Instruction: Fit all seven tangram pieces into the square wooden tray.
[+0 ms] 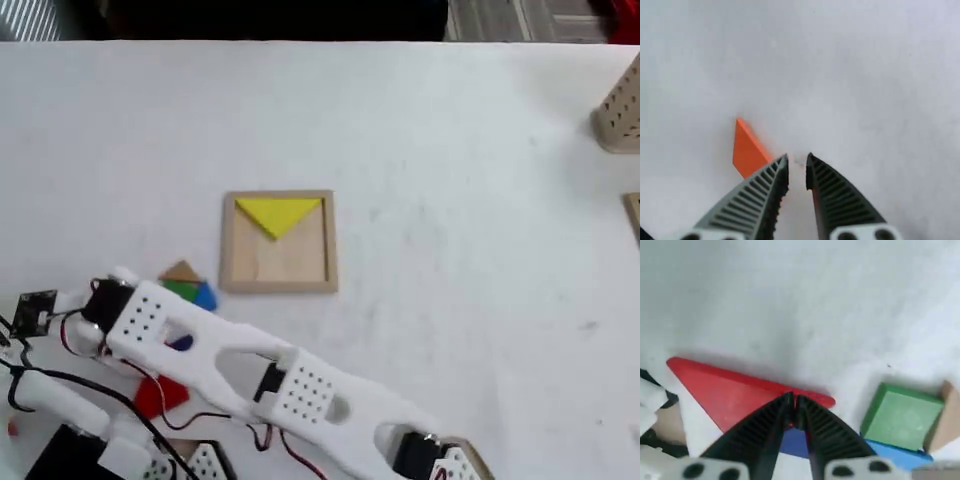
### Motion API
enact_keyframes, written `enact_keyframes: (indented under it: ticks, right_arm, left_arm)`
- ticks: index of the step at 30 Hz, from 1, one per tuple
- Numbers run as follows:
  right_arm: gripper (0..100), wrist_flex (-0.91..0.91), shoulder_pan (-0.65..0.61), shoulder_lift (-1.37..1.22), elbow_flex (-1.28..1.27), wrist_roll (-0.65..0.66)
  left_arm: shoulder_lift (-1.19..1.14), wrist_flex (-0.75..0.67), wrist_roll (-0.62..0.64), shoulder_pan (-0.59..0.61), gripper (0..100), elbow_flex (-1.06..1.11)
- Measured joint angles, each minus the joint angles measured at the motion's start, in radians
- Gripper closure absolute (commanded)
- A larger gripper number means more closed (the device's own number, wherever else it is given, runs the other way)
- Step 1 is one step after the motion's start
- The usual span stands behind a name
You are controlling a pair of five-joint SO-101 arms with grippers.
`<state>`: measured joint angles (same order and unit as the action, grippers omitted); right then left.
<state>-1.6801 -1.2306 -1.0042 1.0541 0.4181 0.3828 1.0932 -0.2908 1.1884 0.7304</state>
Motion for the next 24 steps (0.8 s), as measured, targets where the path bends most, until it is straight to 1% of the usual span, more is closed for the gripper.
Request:
enact_keyframes:
  ticks: [4,9,11,15,18,24]
  right_arm:
    - [98.1,-0.011,-0.031,0.029,0.002,-0.028]
    - [98.1,0.005,-0.089,0.044,0.002,-0.032]
    - [98.1,0.014,-0.106,0.044,0.002,-0.034]
    - [98.1,0.038,-0.107,0.025,-0.032,-0.034]
    - [98.1,0.055,-0.106,-0.02,-0.04,-0.034]
    - [98.1,0.044,-0.071,-0.046,-0.04,-0.032]
  left_arm:
    - [0.0,0.031,0.0,0.0,91,-0.061]
    - [0.0,0.087,0.0,0.005,91,-0.152]
    - [0.0,0.097,0.021,0.005,91,-0.175]
    - [-0.002,0.098,0.052,0.005,91,-0.18]
    - [-0.002,0.1,0.052,0.005,91,-0.18]
    - [-0.003,0.101,0.06,0.003,91,-0.178]
